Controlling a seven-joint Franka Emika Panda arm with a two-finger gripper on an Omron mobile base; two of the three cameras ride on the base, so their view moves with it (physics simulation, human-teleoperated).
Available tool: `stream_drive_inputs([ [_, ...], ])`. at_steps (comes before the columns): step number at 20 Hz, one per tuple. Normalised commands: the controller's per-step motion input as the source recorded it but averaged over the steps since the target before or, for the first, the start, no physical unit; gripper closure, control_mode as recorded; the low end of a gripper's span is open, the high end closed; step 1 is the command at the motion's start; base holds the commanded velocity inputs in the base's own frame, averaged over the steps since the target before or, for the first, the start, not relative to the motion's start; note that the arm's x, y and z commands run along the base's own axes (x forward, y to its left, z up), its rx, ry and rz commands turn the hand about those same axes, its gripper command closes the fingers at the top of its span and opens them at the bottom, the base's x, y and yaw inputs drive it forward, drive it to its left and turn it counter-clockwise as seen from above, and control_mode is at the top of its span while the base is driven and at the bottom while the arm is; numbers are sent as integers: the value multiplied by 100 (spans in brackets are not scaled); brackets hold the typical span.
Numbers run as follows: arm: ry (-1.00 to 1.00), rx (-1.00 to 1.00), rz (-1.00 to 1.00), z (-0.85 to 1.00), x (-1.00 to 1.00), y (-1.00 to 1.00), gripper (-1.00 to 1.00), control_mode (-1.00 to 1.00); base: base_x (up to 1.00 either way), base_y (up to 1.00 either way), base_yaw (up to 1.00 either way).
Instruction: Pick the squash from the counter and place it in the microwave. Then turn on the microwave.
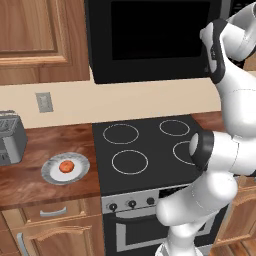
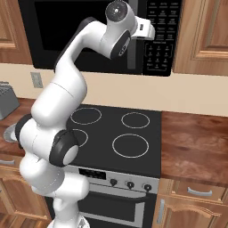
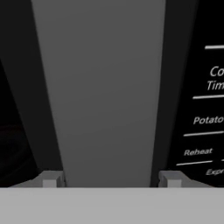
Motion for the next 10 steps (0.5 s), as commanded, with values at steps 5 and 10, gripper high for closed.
stream_drive_inputs([
  [5,0,0,0,0,10,1,100,-100,0,0,0],
  [10,1,7,2,-1,0,12,100,-100,0,0,0],
])
